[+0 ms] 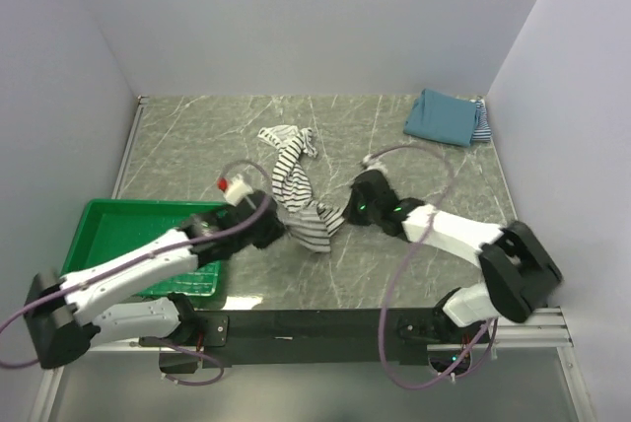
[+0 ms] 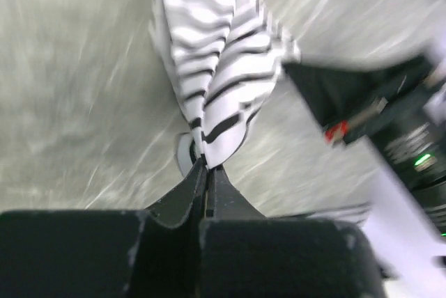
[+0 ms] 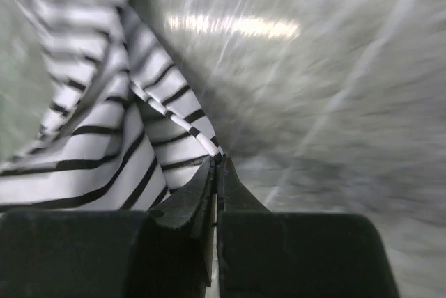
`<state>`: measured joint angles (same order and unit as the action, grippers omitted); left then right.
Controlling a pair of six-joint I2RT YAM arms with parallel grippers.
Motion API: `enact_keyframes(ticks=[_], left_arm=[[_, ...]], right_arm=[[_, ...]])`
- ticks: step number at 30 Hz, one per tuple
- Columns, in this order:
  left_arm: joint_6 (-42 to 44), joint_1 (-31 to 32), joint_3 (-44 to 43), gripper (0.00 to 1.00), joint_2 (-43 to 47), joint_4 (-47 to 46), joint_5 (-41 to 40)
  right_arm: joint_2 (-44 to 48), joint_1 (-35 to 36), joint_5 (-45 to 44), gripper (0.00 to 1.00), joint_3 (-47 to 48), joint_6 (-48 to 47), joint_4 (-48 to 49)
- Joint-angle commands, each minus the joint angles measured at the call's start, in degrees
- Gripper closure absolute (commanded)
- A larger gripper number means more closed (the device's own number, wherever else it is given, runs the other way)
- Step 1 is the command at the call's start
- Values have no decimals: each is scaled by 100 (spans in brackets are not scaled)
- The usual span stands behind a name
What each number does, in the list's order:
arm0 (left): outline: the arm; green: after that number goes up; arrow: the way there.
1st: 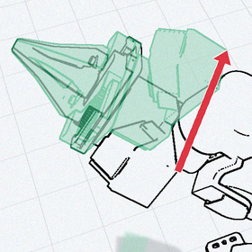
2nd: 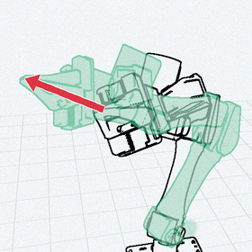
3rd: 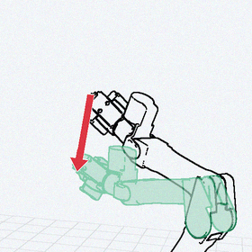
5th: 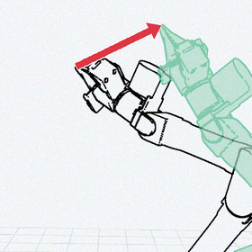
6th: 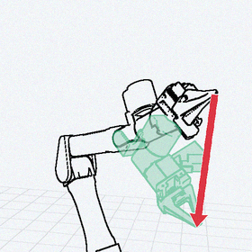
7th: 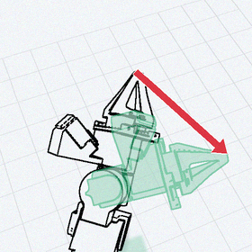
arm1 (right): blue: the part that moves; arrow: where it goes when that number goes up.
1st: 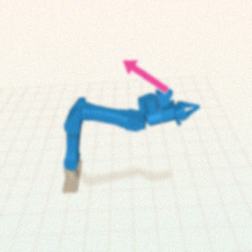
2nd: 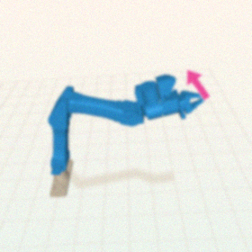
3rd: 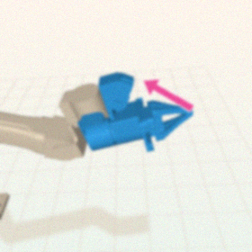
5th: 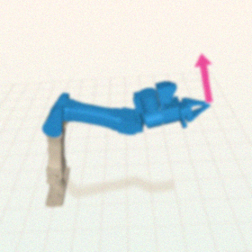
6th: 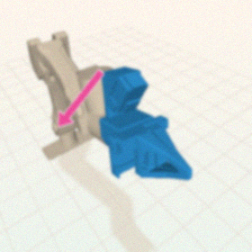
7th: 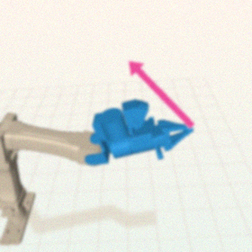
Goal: Fold and stack the tank tops
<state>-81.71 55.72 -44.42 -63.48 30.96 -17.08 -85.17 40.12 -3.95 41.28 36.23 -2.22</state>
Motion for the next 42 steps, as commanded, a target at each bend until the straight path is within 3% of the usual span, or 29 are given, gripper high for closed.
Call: enact_keyframes(ticks=[1,4,7,14,25,32,36,37,39,41,42], left_arm=[[760,-544,-908,99,712,761,-568],[1532,-1307,-2039,99,969,885,-691],[1930,-1651,-3154,99,882,877,-867],[2721,-1732,-5144,99,477,412,-1069],[2880,-1732,-5946,99,196,112,-972],[2959,-1907,-5850,100,-6,-151,-929],[2810,-2968,-5639,99,-488,-633,429],[2723,-3554,-5639,99,-846,-748,1434],[2477,-4006,-5752,99,-1305,-1343,2353],[2336,-4367,-6514,99,-2575,-1522,3278],[2283,-4455,-6866,99,-2581,-1558,3525]], right_arm=[[1351,-670,25,100,442,104,-549],[2327,-1347,201,100,1160,25,-1155],[2952,-1603,70,100,1916,-89,-1709],[3515,-1621,-449,100,3964,-423,-2107],[3709,-1621,-730,100,4802,-713,-2134],[3244,-1647,-915,100,4872,-872,-2090],[2114,-1928,-267,100,5179,-802,-2186],[1874,-2068,40,100,5371,-767,-2178],[1130,-2235,296,100,5609,-731,-2099],[313,-2568,771,100,6171,-652,-1854],[29,-2675,903,100,6417,-635,-1826]])
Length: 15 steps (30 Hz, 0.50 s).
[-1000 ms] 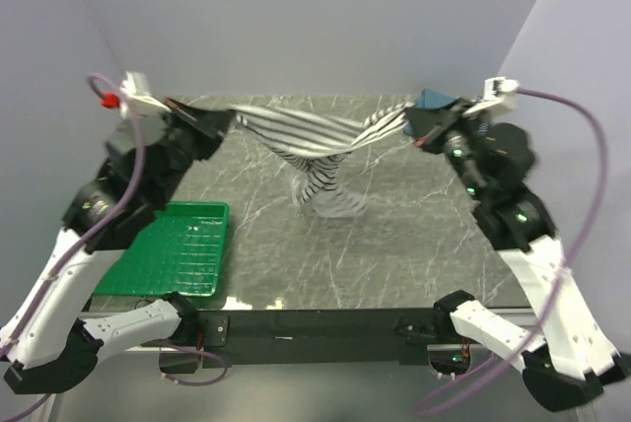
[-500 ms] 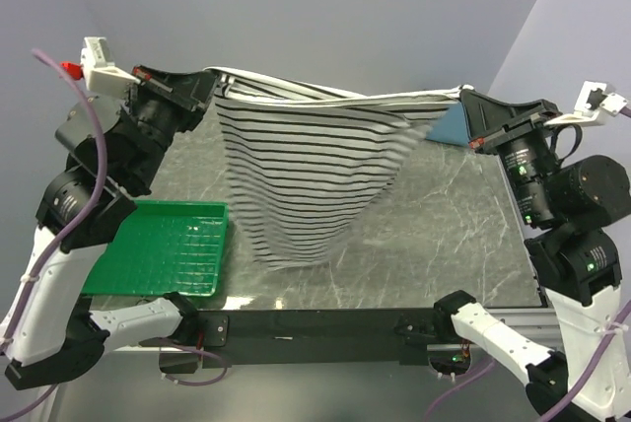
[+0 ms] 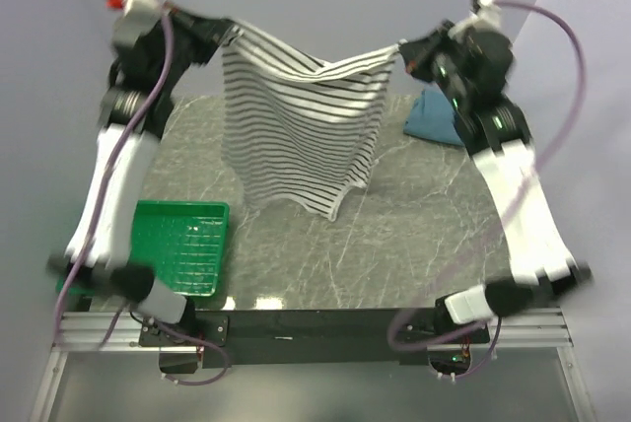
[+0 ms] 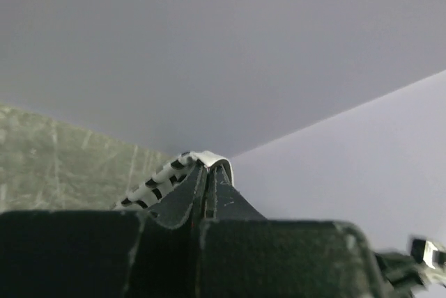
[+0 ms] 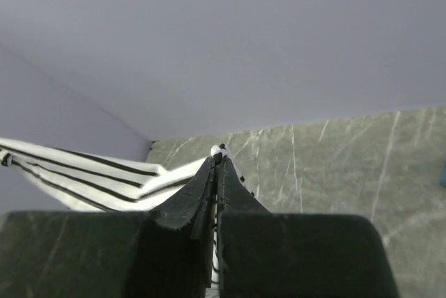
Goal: Fold and stack the tank tops
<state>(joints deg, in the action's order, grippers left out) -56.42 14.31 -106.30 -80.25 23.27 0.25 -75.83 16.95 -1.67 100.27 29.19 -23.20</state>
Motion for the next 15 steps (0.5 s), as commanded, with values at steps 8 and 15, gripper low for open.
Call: enact_keyframes(ticks=[8,15], left_arm=[[-870,-894,-3584,100,-3042,-1138,3331],[-572,-1105,-565,99,-1531,-1633,3368]], right_arm=[[-2428,-1061,1397,100,3675,271,-123],[-892,-1185,1302,100,573,421,474]])
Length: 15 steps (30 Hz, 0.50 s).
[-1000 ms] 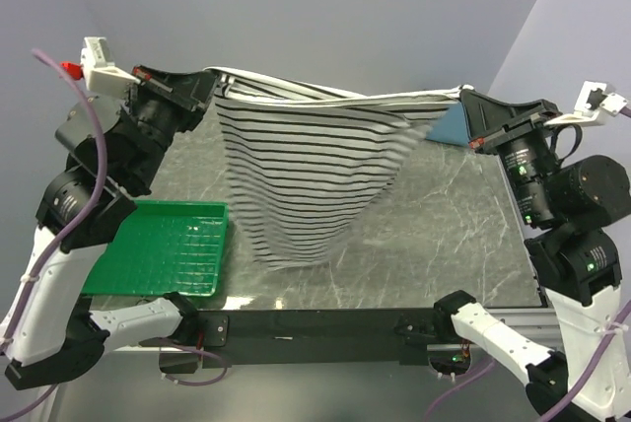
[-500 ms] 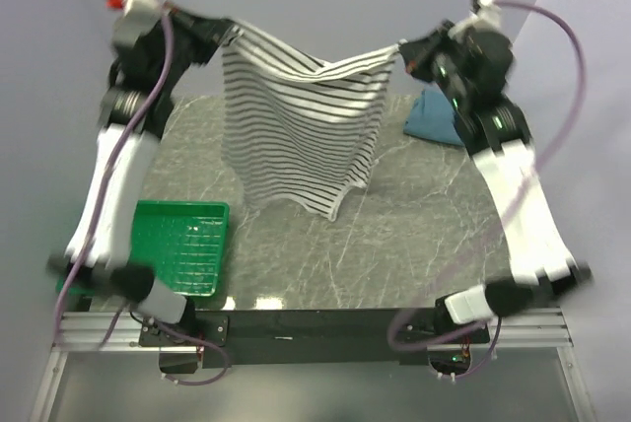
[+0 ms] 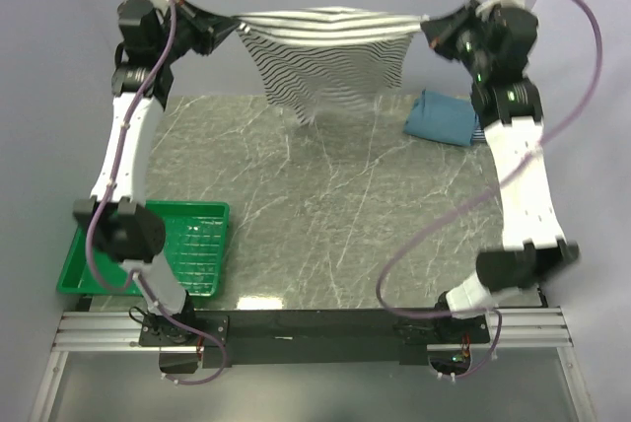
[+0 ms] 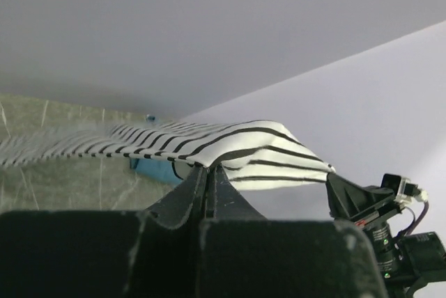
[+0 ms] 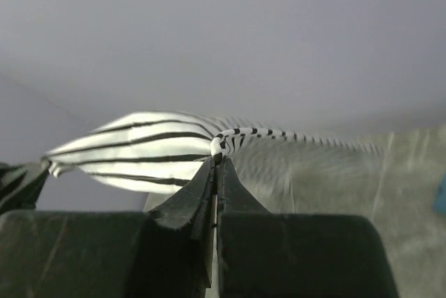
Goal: Fold and stack the tank tops
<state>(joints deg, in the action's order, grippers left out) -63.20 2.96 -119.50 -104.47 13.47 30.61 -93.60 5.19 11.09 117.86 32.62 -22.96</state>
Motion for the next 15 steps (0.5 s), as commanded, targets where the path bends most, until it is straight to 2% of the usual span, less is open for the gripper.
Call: enact_keyframes(ticks=[1,2,3,5,6,8,9,11,12,15], left_arm=[[89,46,1162,100,1023,-688,323],[45,73,1601,99,1164,-862,297],[10,151,2476,99,1452,-942,235],[-8,283,3324,99,1691,-952,165],[-26,371,4181,99,1901,-1022,121],[-96,731,5038,99,2078,-1084,-46],[-105,1011,5825,99,2227,-979,-133],[-219,1232,6629,99,2369,-934,-405],[-324,1407,7425,99,2543,-1039,-485],[-851,1715,8641,100,2799,-1268,-740]], right_arm=[[1070,-35,-71,100,-1587,69,398],[1394,-79,-142,100,-2000,104,311],[1580,-132,-134,100,-2944,226,292],[2167,-255,33,100,-4020,376,476],[2345,-255,51,100,-4957,446,555],[2757,-264,-28,100,-5753,482,495],[2873,-264,-54,100,-6453,456,460],[3188,-273,-20,100,-7125,447,477],[3234,-282,7,100,-7728,447,538],[2989,-387,270,100,-8470,412,574]])
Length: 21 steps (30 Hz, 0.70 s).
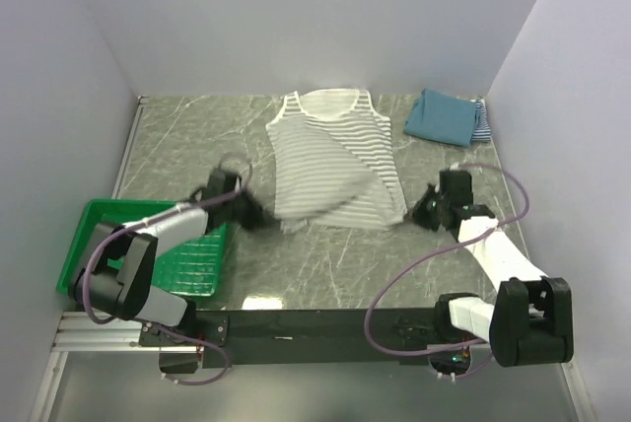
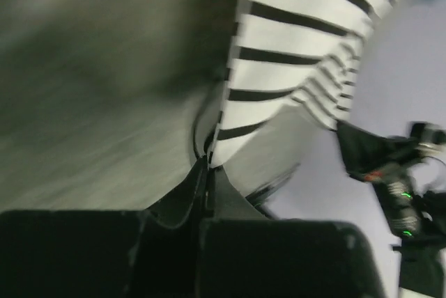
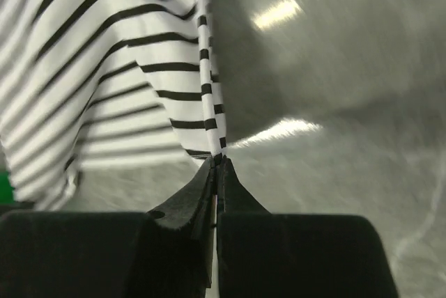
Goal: Fold and stack the tank tops
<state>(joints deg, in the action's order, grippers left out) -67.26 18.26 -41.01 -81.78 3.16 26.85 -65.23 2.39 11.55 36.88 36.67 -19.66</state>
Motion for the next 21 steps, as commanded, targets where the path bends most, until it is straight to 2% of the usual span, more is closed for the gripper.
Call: enact_keyframes(ticks=[1,2,4,5,6,8,9,10,14,19,20,21], left_arm=[[-585,456,962,99,557,-245,-426],[-630,581,1086,94,558,-246,-548],[-665,853,1297,92,505,-176,-593],[-665,907,1324,88,514,-158,-619],[-604,968,1324,83,549,-132,-585],[-490,986,1219,78,645,244,-663],[-376,978,1106,76,793,360,-759],[-314,978,1035,74,847,465,-778],[2,951,447,71,980,1237,-971],[468,960,24,57,1260,2021,-1514],[521,951,-133,51,1400,2170,-1681],[652,951,-222,49,1471,2363,-1796]], right_arm=[[29,-134,251,100,-479,-10,209],[-189,-212,312,100,-567,-19,182],[-314,-239,453,100,-805,-89,217],[-306,-379,462,99,-858,-98,208],[-262,-406,384,86,-893,-133,121],[-44,-433,226,73,-841,-194,-37],[27,-476,51,63,-728,-230,-212],[167,-494,-21,59,-648,-239,-318],[405,-521,-284,56,-183,-256,-669],[774,-521,-767,55,99,-362,-978],[836,-503,-777,55,117,-353,-996],[898,-503,-769,55,117,-344,-978]])
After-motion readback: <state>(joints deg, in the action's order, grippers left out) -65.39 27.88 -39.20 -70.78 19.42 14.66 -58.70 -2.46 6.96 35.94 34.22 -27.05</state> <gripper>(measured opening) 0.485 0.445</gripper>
